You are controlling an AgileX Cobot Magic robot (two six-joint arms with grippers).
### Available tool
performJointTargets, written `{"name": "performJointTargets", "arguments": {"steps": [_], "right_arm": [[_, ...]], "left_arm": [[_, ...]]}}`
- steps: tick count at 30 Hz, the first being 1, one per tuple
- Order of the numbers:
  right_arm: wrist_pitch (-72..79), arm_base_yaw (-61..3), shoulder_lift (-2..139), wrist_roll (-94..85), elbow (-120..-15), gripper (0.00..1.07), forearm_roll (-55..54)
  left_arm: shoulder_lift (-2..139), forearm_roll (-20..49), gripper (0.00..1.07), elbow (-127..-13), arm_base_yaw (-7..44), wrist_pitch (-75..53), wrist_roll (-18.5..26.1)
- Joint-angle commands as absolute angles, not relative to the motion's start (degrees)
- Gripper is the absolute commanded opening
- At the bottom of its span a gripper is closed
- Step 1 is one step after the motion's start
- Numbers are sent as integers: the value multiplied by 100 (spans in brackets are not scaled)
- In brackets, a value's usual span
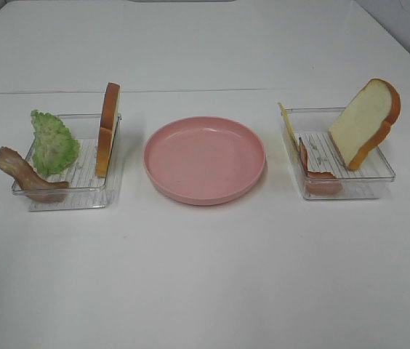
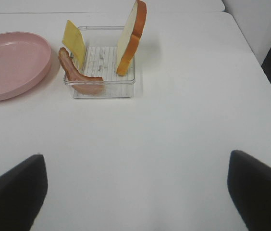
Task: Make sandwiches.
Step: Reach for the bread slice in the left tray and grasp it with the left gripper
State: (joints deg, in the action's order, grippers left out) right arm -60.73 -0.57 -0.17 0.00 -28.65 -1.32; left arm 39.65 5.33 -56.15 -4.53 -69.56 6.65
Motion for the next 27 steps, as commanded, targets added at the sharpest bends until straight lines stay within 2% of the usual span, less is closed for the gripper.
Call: {"name": "performJointTargets", "arguments": {"steps": [1,2,4,8,18,23,27], "right_arm": [[-6039,-63,-92,40,-2848,94,-97],[-6039,-63,-92,40,-2848,94,-97],[-6039,-63,-92,40,-2848,94,-97],[-6039,-63,-92,40,-2848,94,-97],[-6039,-63,-92,40,-2848,94,-97],[-6039,-63,-92,40,-2848,94,-97],[-6039,-63,-92,40,-2848,94,-97]], "left_arm": [[5231,464,101,-6434,-458,-7351,716],[5838,384,101,-6881,-458,-7351,871],[6154,344,101,-7128,-458,-7351,940],[7489,304,101,-8205,-458,-7345,940],[9505,286,101,-9798,-458,-7345,928],[10634,539,101,-10892,-430,-7345,911],[11035,745,101,-11287,-332,-7345,894]]}}
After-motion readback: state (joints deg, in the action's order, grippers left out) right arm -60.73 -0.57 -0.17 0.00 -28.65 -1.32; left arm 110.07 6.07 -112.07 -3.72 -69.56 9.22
